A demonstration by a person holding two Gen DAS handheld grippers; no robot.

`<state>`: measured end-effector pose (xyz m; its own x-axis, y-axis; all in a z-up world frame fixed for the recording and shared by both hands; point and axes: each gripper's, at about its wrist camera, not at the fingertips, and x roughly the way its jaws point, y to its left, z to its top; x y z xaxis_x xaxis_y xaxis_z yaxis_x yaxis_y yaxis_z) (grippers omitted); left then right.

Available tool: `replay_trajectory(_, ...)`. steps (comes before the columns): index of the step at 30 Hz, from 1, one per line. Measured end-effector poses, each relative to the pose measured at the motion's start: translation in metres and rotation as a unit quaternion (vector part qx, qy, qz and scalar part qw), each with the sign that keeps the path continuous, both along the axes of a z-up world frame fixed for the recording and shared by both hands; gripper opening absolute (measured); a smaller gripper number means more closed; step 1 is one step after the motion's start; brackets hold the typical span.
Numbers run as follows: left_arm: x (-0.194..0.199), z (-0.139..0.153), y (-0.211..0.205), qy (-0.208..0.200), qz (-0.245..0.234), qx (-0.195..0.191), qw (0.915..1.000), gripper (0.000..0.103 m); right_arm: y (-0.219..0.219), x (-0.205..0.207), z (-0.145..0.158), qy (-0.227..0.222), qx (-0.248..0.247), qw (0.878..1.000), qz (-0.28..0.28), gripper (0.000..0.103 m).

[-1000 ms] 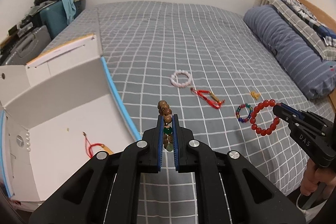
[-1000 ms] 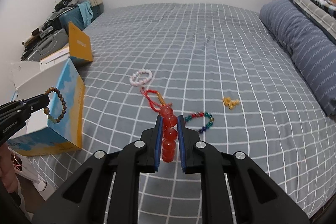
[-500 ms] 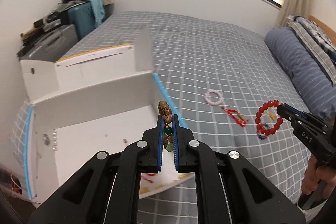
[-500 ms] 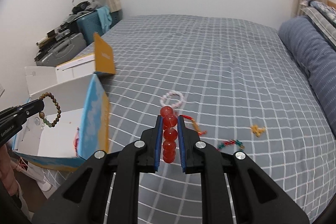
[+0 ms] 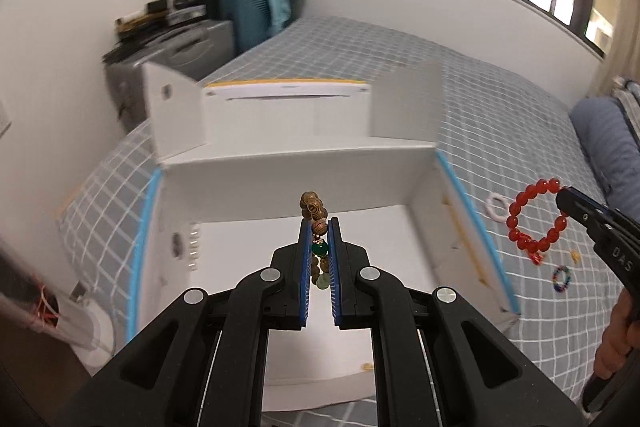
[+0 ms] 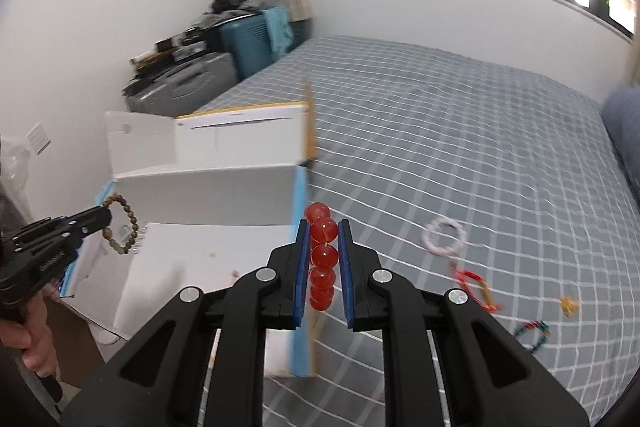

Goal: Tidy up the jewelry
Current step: 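Carry both bracelets in the left and right tools into the white box, then open the left tool over the box while the right tool releases the red beads, then withdraw both tools from the box toward the remaining bracelets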

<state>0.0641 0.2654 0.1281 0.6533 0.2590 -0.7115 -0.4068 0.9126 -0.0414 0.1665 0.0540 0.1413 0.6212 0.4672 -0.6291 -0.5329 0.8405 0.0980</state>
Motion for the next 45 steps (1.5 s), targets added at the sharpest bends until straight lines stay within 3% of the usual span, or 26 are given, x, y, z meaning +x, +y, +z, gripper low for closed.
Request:
replay_trajectory(8, -0.014, -0.024, 0.045, 0.023, 0.043, -0.016, 0.9987, 0.007, 0.065, -0.012, -0.013, 0.016, -0.006, 0.998, 0.057, 0.013)
replay_trajectory(23, -0.025, -0.100, 0.074, 0.091, 0.054, -0.065, 0.9923, 0.007, 0.125, -0.009, -0.097, 0.091, -0.077, 0.990, 0.076, 0.013)
replay_trajectory(36, -0.025, -0.098, 0.071, 0.092, 0.056, -0.060, 0.9924, 0.011, 0.129, -0.008, -0.098, 0.090, -0.079, 0.990, 0.080, 0.014)
replay_trajectory(38, -0.026, -0.095, 0.070, 0.088, 0.056, -0.058, 0.9929, 0.021, 0.127, -0.009, -0.094, 0.084, -0.075, 0.990, 0.081, 0.015)
replay_trajectory(40, -0.028, -0.090, 0.068, 0.080, 0.059, -0.051, 0.9937, 0.036, 0.123, -0.010, -0.090, 0.080, -0.067, 0.991, 0.079, 0.037)
replay_trajectory(44, -0.031, -0.077, 0.063, 0.061, 0.057, -0.044, 0.9956, 0.054, 0.115, -0.012, -0.079, 0.064, -0.056, 0.994, 0.072, 0.051)
replay_trajectory(45, -0.031, -0.073, 0.061, 0.057, 0.060, -0.035, 0.9960, 0.070, 0.112, -0.012, -0.076, 0.059, -0.052, 0.994, 0.070, 0.059)
